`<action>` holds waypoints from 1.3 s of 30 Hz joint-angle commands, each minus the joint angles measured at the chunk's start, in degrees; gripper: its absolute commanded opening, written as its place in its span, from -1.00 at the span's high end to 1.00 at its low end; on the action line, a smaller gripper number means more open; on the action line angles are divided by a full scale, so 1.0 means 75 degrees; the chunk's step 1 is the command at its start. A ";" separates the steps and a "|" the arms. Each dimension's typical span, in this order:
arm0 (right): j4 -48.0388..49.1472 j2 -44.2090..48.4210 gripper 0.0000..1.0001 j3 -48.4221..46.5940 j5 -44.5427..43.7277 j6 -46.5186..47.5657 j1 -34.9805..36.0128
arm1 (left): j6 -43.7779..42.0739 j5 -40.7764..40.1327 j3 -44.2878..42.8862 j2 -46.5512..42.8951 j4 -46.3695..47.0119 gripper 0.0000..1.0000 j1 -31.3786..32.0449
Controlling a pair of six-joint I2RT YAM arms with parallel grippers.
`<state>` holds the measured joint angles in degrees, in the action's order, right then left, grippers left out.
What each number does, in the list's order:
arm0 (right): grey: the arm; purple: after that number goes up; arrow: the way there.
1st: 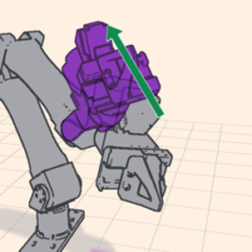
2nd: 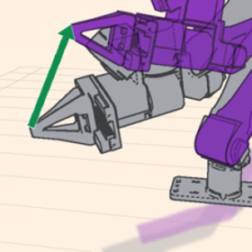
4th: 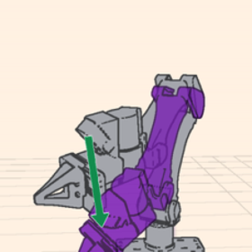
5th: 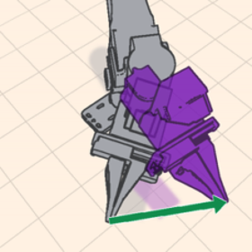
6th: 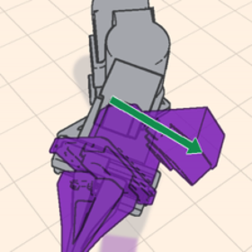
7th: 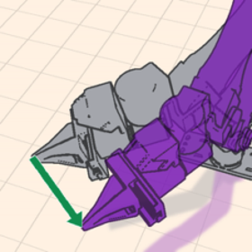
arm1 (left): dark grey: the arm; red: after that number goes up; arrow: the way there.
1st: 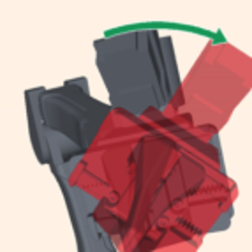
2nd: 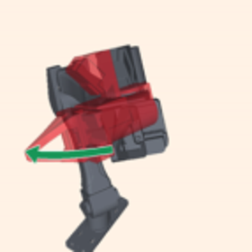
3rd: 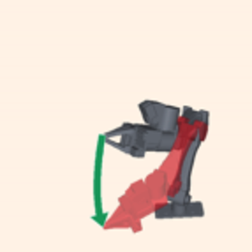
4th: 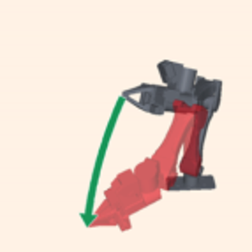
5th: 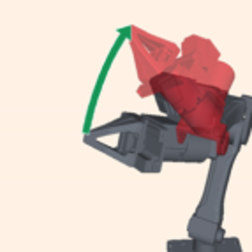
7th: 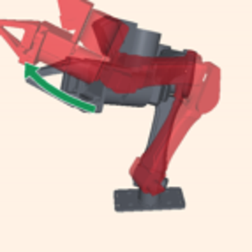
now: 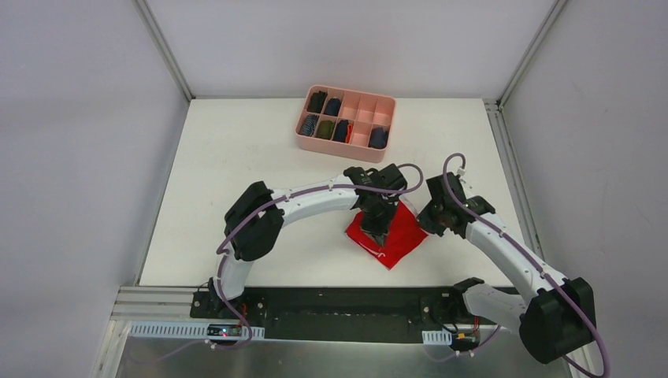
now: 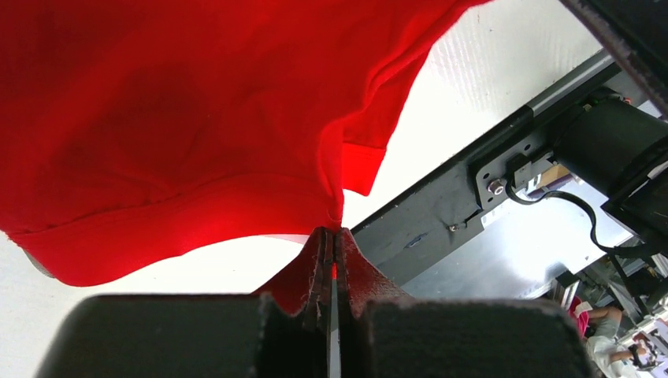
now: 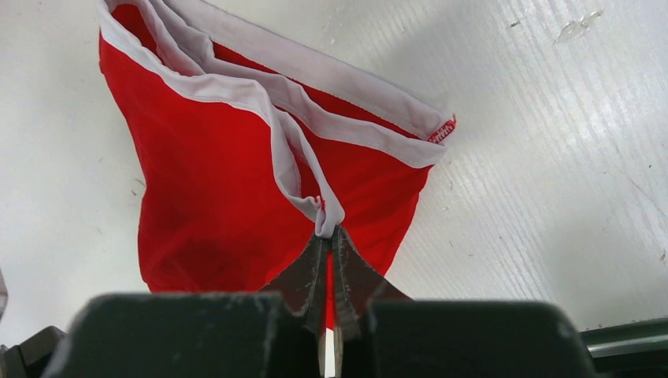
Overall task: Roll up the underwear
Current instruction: Fold the underwear at the center of the board.
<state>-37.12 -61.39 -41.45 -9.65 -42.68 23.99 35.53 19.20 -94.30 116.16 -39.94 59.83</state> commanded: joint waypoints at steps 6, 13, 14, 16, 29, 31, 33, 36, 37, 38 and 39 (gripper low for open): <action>0.0246 -0.0111 1.00 -0.0374 0.0293 0.0239 -0.0392 | 0.0005 0.0289 -0.0353 0.0007 0.0037 1.00 0.0108; 0.0369 -0.0187 1.00 -0.0140 0.0223 0.0361 -0.0709 | 0.0008 0.0660 -0.0441 0.0257 0.0163 1.00 0.0155; 0.0419 -0.0202 1.00 -0.0095 0.0265 0.0363 -0.0773 | 0.0000 0.0662 -0.0456 0.0316 0.0188 1.00 0.0164; 0.0536 -0.0271 1.00 0.0014 0.0333 0.0389 -0.0835 | -0.0013 0.0652 -0.0464 0.0413 0.0243 1.00 0.0187; 0.0971 -0.0909 1.00 0.0205 0.0564 0.0470 -0.0996 | -0.0014 0.0696 -0.0507 0.0687 0.0263 0.98 0.0192; 0.0971 -0.0941 1.00 0.0210 0.0556 0.0506 -0.1013 | 0.0033 0.0619 -0.0479 0.0621 0.0257 0.76 0.0191; 0.0969 -0.0944 1.00 0.0224 0.0574 0.0543 -0.1034 | 0.0094 0.0523 -0.0411 0.0441 0.0237 0.59 0.0179; 0.0970 -0.0901 1.00 0.0264 0.0585 0.0591 -0.1072 | 0.0135 0.0538 -0.0365 0.0046 0.0146 0.38 0.0179; 0.0973 -0.0882 1.00 0.0280 0.0616 0.0603 -0.1090 | 0.0162 0.0552 -0.0339 -0.0118 0.0111 0.36 0.0173; 0.0974 -0.0860 1.00 0.0295 0.0636 0.0604 -0.1095 | 0.0179 0.0555 -0.0315 -0.0270 0.0076 0.34 0.0169; 0.0969 -0.0837 1.00 0.0301 0.0657 0.0604 -0.1109 | 0.0203 0.0573 -0.0266 -0.0452 0.0033 0.34 0.0160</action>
<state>-30.28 -68.38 -39.62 -5.26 -39.27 16.29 36.53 23.49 -96.27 120.64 -38.17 60.80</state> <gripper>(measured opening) 0.010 0.321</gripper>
